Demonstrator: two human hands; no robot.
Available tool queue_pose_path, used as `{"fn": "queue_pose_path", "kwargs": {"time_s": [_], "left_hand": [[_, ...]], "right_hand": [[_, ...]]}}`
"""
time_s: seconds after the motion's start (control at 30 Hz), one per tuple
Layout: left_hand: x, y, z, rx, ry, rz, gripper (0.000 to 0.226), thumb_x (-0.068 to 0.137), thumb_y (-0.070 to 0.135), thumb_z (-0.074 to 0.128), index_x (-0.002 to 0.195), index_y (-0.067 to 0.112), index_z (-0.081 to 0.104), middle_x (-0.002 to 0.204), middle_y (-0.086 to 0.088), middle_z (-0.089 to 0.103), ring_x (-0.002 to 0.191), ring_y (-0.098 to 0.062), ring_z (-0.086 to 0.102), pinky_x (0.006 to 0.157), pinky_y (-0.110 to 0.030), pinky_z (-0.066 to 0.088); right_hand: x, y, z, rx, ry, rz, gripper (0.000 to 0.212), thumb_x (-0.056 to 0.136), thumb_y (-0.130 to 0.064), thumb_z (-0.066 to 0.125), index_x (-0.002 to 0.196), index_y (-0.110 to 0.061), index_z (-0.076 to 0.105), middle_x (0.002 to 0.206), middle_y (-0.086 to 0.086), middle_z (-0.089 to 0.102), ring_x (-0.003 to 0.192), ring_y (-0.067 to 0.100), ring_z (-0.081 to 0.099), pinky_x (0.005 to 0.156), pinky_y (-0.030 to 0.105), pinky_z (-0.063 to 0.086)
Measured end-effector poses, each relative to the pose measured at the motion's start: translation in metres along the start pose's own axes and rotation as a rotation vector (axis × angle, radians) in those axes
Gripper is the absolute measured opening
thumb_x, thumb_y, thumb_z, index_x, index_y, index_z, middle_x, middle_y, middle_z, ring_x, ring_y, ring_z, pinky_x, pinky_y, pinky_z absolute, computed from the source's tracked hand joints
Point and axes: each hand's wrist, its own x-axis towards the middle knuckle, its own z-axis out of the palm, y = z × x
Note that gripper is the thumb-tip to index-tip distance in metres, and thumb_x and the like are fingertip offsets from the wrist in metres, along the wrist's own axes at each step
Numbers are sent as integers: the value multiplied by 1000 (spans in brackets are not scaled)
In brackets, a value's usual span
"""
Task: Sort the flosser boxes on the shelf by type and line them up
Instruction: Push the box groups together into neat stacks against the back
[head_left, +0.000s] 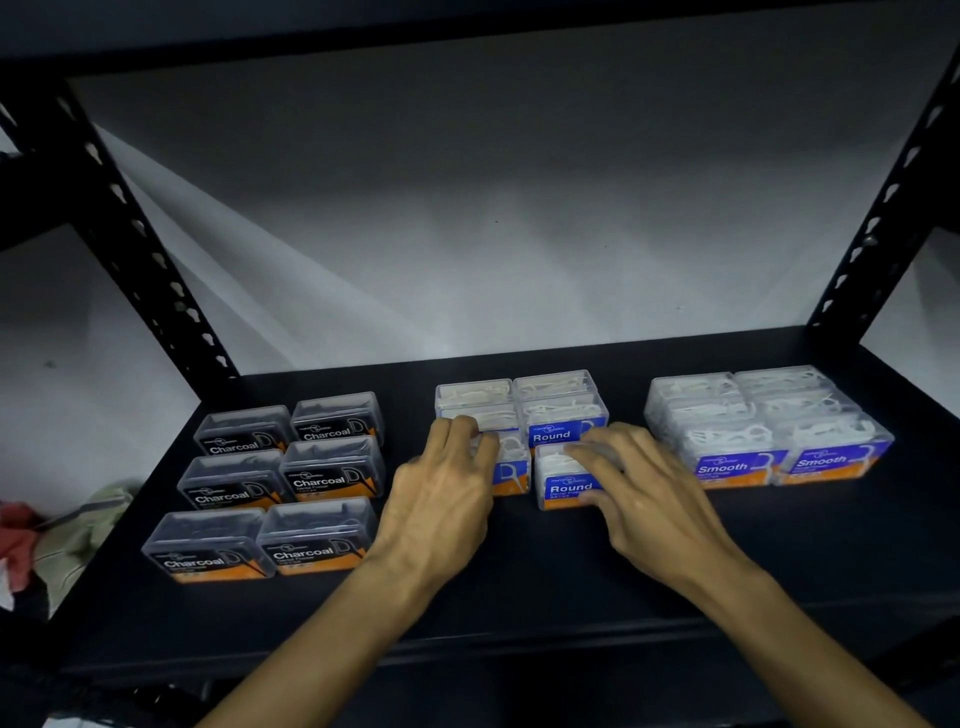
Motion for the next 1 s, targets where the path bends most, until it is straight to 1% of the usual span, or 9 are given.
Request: {"fn": "queue_pose_path", "kwargs": {"time_s": [0.27,0.53,0.8,1.0], "left_hand": [[2,-1,1,-7,-18,-25,58,52,20,90,105,11,68,103,-8,61,90,-24,60,39,-24,45],[2,-1,2,-10,-12,-35,57,55,19,89,107,10,67,105,-9,61,93,-25,60,41,-25,46],[1,-1,2,-13,-9,-38,60,54,18,89,109,10,67,107,-10,62,94,-25,61,43,-26,48],[1,-1,3,-31,-8,-39,60,53,16,89,108,10,66,107,-9,61,93,-25,60,44,-26,48]], "right_hand": [[-1,0,4,34,7,24,57,71,-13,80,123,-8,56,121,10,59,116,24,48,93,35,46],[0,0,8,41,14,49,54,72,-13,79,122,-7,57,123,11,59,118,23,47,96,34,44],[3,2,11,22,15,61,47,76,-14,75,120,-4,59,124,13,58,117,29,51,98,42,47],[5,2,13,34,28,73,47,77,-14,76,120,-4,60,126,13,57,118,28,51,97,38,48]]}}
